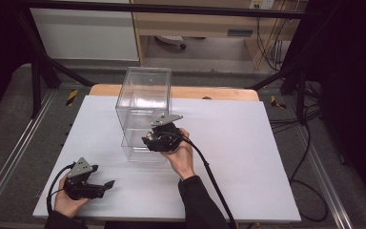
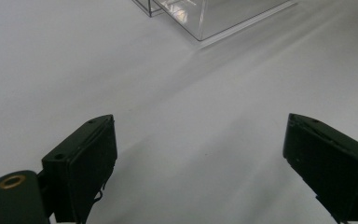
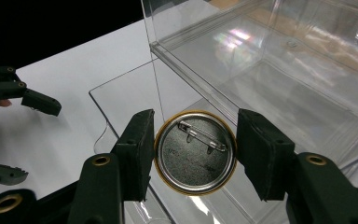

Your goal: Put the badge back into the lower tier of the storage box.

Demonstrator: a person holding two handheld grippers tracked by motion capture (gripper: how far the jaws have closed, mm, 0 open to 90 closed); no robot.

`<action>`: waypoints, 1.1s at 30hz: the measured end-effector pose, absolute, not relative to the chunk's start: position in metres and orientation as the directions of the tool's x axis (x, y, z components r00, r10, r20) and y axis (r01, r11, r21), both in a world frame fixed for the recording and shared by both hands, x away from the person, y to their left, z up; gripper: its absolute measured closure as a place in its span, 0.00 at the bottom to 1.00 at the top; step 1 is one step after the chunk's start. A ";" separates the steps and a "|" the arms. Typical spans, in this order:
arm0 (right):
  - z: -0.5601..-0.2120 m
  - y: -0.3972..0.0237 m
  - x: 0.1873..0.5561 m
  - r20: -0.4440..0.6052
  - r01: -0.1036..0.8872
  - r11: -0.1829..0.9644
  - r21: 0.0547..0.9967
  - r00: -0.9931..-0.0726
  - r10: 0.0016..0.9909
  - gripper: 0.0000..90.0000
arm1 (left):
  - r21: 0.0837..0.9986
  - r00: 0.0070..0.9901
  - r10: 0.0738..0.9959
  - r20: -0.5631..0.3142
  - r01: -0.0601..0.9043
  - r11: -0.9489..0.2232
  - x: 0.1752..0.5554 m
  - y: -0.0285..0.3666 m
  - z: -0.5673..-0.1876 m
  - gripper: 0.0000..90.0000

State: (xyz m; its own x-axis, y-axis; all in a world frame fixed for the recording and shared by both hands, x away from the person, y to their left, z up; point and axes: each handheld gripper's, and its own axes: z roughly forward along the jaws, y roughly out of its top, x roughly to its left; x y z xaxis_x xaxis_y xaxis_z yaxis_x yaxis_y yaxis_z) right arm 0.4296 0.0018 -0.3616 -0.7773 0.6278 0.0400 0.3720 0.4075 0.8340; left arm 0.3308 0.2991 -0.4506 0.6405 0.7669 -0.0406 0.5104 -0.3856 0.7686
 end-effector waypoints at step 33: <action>-0.374 -0.001 0.429 0.096 0.416 0.371 0.830 -0.763 0.640 0.47 | 0.768 0.640 0.767 -0.040 0.511 -0.386 0.331 0.299 -0.451 0.10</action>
